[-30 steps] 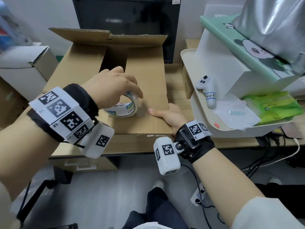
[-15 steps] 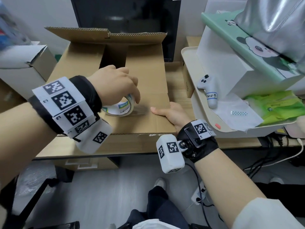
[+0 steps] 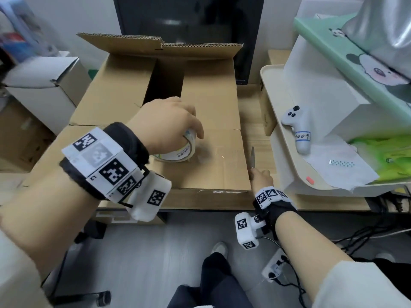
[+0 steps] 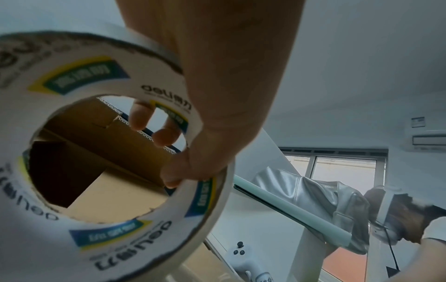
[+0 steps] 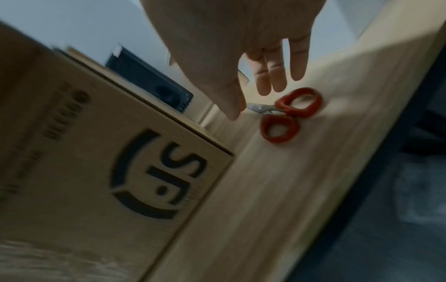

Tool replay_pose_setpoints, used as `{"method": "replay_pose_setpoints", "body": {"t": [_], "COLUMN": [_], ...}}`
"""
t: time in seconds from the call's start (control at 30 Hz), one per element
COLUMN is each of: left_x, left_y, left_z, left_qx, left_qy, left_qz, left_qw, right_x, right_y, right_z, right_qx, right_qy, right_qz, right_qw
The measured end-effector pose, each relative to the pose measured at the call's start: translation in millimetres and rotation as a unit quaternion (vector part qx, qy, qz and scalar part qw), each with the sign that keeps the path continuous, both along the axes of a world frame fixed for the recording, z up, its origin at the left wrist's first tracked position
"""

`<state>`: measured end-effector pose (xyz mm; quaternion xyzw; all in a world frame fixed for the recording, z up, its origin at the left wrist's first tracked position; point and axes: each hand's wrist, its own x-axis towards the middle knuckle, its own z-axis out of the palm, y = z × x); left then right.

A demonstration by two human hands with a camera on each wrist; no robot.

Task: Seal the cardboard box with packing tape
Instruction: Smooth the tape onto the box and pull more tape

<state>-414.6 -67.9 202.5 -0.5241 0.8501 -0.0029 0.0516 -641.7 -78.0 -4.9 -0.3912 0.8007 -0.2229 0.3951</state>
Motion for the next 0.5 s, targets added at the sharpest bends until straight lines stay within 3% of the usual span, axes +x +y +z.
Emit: {"method": "replay_pose_setpoints", "body": {"t": [0.07, 0.17, 0.27, 0.43, 0.5], "left_x": [-2.2, -2.7, -1.8, -3.1, -3.6], "left_y": [0.3, 3.4, 6.8, 6.6, 7.6], "left_z": [-1.3, -2.5, -3.0, -3.7, -2.9], "left_qx": [-0.001, -0.005, -0.008, -0.011, -0.004], "left_qy": [-0.01, -0.014, -0.009, -0.016, -0.015], "left_qz": [0.003, 0.005, 0.006, 0.004, -0.002], "left_qw": [1.0, 1.0, 1.0, 1.0, 1.0], "right_x": [-3.0, -9.4, -9.0, -9.7, -16.8], "right_y": [3.7, 6.0, 11.7, 10.6, 12.1], "right_z": [-9.0, -22.7, -21.5, -19.6, -18.8], "right_qx": [0.039, 0.085, 0.123, 0.104, 0.061], "right_qy": [0.056, 0.196, 0.261, 0.246, 0.162], "right_qz": [0.037, 0.2, 0.218, 0.198, 0.152], "right_qw": [0.997, 0.956, 0.932, 0.943, 0.973]}}
